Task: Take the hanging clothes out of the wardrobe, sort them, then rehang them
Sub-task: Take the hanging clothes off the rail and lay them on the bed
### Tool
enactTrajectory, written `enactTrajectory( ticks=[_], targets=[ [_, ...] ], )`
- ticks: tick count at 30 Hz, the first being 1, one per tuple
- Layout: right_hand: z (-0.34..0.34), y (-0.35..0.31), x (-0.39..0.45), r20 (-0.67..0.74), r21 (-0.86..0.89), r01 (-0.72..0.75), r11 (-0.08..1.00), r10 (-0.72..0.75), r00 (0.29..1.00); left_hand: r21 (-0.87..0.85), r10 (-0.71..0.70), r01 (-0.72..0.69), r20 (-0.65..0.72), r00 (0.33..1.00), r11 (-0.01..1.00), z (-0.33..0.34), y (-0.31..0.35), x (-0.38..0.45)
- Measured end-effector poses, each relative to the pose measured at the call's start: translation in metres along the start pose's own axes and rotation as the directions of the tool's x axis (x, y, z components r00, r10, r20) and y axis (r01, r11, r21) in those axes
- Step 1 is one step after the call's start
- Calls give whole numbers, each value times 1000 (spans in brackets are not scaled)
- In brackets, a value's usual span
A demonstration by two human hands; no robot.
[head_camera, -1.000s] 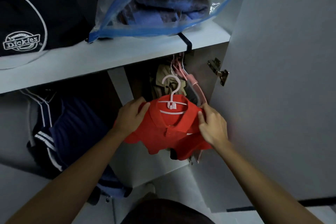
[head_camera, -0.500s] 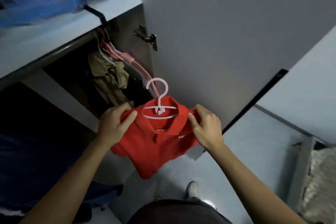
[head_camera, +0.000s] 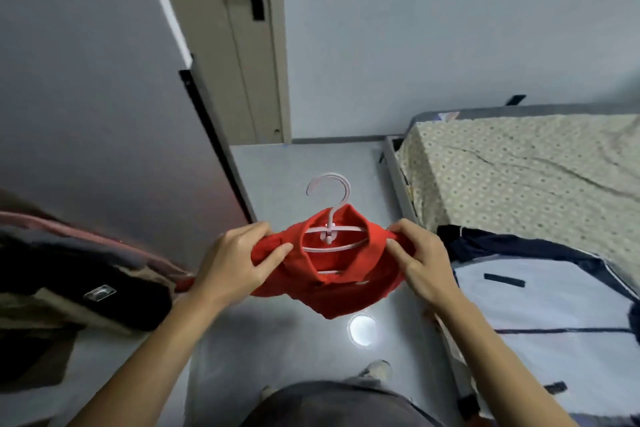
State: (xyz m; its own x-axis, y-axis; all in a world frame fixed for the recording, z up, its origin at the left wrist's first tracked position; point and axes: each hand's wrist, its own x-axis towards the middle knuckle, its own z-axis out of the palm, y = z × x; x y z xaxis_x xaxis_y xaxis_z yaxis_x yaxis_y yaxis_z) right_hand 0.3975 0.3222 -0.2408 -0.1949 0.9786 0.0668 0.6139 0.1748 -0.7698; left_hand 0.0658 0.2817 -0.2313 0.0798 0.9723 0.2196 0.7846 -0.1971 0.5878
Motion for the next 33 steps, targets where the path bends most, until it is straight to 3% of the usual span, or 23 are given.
enactTrajectory(
  ticks=[7,13,21,33],
  targets=[
    [-106,85,-41,-227,30,-189,982,190,955,-9,222,-222,113,969,975,102,101,97],
    [-182,145,-88,-396,80,-362,929,363,843,-85,396,-389,284,873,917,194,188,165],
    [-214,193,-137,-552,261,-537,802,580,598,-292,617,-552,501,607,781,300,273,236],
    [-241,206,-163,-728,374,-638,673,639,249,-522,825,-699,537,176,488,405,390,306]
  ],
)
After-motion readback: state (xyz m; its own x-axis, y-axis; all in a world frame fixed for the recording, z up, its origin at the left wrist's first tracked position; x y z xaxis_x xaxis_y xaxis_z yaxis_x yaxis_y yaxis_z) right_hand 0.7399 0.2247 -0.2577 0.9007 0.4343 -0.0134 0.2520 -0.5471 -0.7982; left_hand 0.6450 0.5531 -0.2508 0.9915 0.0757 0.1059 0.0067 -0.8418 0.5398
